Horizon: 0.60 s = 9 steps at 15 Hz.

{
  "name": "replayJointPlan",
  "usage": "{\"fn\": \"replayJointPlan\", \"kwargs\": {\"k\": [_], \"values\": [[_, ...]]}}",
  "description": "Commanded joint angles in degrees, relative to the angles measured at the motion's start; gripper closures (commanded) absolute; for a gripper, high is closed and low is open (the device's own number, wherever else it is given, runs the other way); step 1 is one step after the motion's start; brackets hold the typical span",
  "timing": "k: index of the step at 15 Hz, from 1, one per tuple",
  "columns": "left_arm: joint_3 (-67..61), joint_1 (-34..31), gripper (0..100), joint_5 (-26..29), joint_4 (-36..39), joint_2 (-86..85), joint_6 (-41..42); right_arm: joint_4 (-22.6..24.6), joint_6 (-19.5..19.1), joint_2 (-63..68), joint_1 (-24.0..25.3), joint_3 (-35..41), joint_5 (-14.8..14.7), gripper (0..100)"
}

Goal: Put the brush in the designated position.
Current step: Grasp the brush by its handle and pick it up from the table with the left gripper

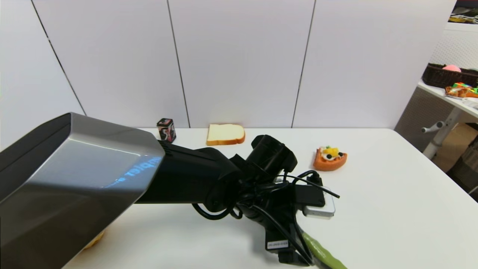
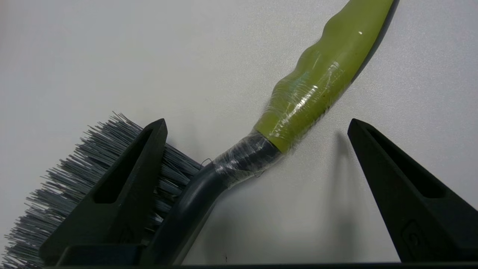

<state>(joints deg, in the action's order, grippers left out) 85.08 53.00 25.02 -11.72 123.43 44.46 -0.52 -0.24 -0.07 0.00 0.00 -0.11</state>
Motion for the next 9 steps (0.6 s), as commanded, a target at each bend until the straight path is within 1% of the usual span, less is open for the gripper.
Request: {"fn": "replayJointPlan", "kwargs": {"k": [1, 9], "values": [[0.0, 0.34, 100, 0.12, -0.06, 0.67, 0.19, 0.0, -0.02, 0.07, 0.09, 0.09, -0.07, 0], [-0.09, 0.26, 100, 0.82, -0.85, 1.55, 0.19, 0.0, -0.02, 0.07, 0.0, 0.09, 0.02, 0]]}}
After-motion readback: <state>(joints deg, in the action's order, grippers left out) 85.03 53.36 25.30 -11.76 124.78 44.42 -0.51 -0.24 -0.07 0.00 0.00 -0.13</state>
